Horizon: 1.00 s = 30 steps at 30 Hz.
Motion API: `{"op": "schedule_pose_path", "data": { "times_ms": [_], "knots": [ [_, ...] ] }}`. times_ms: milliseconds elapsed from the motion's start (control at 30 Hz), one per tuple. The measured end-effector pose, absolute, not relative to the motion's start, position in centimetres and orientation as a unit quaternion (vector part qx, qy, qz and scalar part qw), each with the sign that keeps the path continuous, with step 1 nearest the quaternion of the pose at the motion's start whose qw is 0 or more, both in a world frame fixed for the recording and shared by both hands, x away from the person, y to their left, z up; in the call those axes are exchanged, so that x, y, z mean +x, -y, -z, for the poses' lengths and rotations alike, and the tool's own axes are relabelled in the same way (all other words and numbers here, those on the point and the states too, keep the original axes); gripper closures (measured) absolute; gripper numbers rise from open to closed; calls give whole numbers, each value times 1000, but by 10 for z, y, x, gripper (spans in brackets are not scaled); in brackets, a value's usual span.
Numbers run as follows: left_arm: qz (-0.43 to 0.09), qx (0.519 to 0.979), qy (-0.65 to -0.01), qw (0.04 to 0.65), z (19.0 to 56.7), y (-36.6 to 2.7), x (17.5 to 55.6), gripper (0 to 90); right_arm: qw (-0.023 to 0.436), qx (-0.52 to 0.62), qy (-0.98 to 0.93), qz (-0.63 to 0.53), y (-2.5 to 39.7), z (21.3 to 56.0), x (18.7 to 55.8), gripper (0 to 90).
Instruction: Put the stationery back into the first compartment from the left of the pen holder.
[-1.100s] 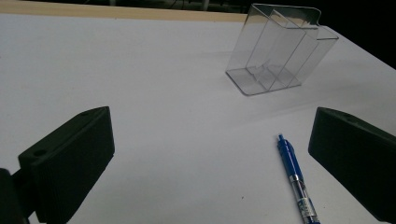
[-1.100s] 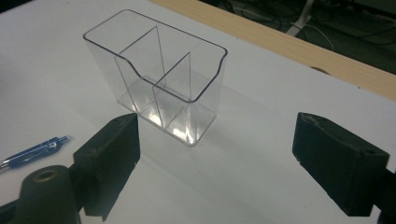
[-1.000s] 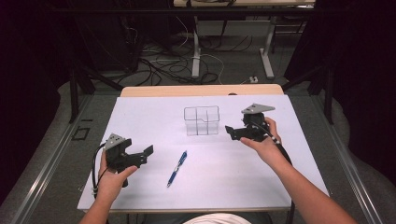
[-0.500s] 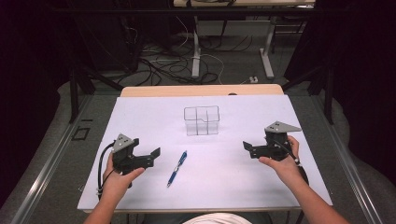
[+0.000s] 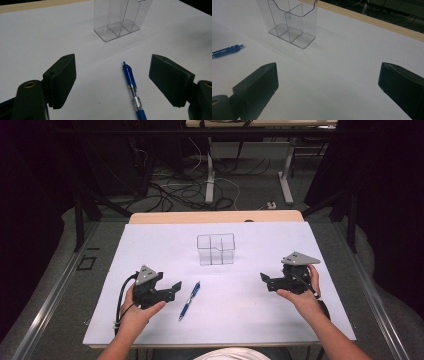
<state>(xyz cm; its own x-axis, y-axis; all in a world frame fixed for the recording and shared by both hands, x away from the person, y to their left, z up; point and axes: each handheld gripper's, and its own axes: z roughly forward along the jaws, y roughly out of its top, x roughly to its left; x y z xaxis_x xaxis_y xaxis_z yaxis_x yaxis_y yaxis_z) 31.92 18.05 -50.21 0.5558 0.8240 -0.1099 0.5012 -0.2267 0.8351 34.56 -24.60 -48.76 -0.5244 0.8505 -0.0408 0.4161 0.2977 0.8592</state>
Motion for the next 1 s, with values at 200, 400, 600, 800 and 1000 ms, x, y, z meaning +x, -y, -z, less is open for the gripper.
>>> {"op": "schedule_pose_path", "data": {
  "times_ms": [200,400,600,800,1000],
  "knots": [
    [-154,784,-425,425,503,-169,322,305,265,410,-770,-411,243,490,347,72],
    [-139,802,-419,403,505,-157,326,348,268,403,-775,-406,243,490,348,124],
    [-105,799,-454,379,511,-150,328,424,261,403,-776,-409,243,492,348,148],
    [-42,797,-491,350,517,-148,336,463,254,404,-776,-412,241,492,348,148],
    [-12,796,-513,320,521,-144,341,535,252,403,-778,-410,237,493,348,148]
  ]
}}
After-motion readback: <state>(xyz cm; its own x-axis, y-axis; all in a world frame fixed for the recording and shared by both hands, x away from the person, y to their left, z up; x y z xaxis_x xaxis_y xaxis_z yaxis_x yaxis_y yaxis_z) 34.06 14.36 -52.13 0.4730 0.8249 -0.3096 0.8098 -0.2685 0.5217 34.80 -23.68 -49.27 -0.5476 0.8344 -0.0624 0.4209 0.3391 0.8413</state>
